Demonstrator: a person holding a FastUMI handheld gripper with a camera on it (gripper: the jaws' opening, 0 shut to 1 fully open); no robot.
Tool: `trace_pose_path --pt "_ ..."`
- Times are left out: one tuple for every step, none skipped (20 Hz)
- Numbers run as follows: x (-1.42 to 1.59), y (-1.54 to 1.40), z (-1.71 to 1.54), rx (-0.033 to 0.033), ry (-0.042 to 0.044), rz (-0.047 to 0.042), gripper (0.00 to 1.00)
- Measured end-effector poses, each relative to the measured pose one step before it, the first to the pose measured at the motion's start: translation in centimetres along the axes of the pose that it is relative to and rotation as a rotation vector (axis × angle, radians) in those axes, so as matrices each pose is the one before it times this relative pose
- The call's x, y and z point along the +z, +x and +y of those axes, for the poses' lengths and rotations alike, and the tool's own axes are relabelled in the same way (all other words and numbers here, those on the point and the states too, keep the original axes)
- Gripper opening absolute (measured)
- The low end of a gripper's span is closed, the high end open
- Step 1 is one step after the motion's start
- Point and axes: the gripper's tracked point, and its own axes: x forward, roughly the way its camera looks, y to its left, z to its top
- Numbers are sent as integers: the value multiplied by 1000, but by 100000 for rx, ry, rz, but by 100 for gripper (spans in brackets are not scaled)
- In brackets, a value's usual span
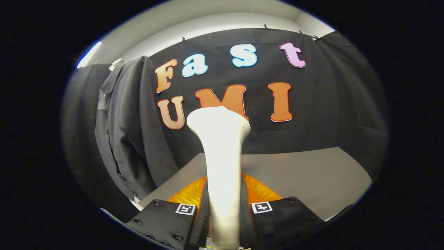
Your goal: Iron the clothes twice with a garment steamer, once on the left side and once on the right side.
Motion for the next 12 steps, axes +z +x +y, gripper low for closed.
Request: trace_pose_path --pt "696 -1186 382 -517 -767 -3887 45" --pt "725 -1090 734 -1061 -2466 -3530 45" --pt "648 -957 846 -1338 -2982 -3205 44" --pt "579 -919 1141 -784 -2170 -3150 44" --pt "944 -1024 1656 -57 -820 -2943 44" --pt "561 -670 1574 -64 828 -2198 44" --pt "411 -493 1611 -551 1417 -1759 44" --pt "330 -568 1478 -845 1263 -1621 44" --pt "343 -175 1349 -907 1128 -1724 44" --pt "421 -23 1402 -964 529 -1857 44" --pt "298 77 1212 -1328 -452 -1781 44" --pt "153 -296 1103 -1751 -1047 -1368 44"
